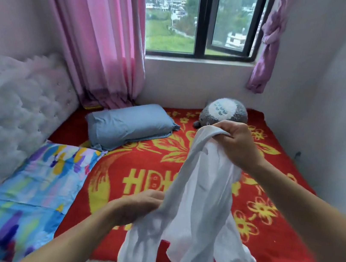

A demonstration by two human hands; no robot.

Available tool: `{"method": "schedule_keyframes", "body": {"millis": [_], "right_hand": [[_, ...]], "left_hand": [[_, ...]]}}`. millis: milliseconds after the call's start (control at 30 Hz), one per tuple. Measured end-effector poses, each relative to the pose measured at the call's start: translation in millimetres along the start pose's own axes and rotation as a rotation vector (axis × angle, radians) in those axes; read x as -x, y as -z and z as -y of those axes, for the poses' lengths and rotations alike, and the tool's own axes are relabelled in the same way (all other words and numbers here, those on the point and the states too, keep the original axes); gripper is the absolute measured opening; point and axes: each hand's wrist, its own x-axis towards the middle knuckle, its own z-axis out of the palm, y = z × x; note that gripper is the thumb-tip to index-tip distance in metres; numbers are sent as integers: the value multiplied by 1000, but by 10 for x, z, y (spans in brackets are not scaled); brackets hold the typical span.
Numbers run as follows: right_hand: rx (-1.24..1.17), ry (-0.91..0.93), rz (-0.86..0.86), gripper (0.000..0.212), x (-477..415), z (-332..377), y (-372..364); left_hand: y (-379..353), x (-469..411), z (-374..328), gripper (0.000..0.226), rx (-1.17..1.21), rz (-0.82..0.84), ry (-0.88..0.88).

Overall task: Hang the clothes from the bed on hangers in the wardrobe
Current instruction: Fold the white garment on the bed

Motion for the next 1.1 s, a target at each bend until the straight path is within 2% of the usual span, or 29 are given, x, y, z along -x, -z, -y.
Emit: {"method": "schedule_keyframes", "body": {"millis": [100,200,267,367,433,467,500,533,567,633,667,700,733,800,867,933,967,1100], "right_hand": [[42,63,9,17,14,239,258],[50,106,9,15,44,390,552],[49,114,-13,13,60,435,770],[67,124,-53,15,94,427,1108],[76,129,-43,9,119,422,1264],[82,133,-31,7,122,413,1319],[94,136,-25,8,121,402,1361],[112,143,-19,8,123,396,1400],[138,157,-13,8,125,384,1434],[282,220,-2,7,148,334,1486],[408,264,-8,8,180,306,1498],[550,314,-24,11,208,266,1499],[673,366,-41,16,241,234,1493],[802,481,-42,25,307,200,1464],[838,577,-50,18,355,182,1436],[843,595,-48,14,389,207,1430],[843,588,-46,16,385,217,1434],[813,636,-101,27,316,326,1478]], "left_hand": [[-116,202,-230,28,-62,51,-16],[-220,400,-496,26,-22,-42,-65],[-308,546,-706,22,90,-161,-118],[-479,676,-911,44,316,-183,-58],[-663,712,-1010,44,164,-81,-48],[-776,697,-1029,41,37,-80,-55],[-882,652,-1024,33,-79,-147,-62],[-973,611,-1025,23,-166,-301,-94],[-1022,562,-1017,18,-259,-513,-161],[-1003,506,-975,24,-553,-969,-354],[-973,532,-966,22,-709,-1151,-454],[-959,583,-969,16,-819,-1259,-530],[-955,643,-991,12,-856,-1288,-590],[-1004,760,-1091,19,-806,-1247,-676],[-1107,850,-1176,22,-787,-1208,-657],[-1176,895,-1213,17,-884,-1233,-581],[-1203,930,-1230,22,-936,-1251,-529],[-1238,1143,-1391,88,-1134,-1164,-339]]}}
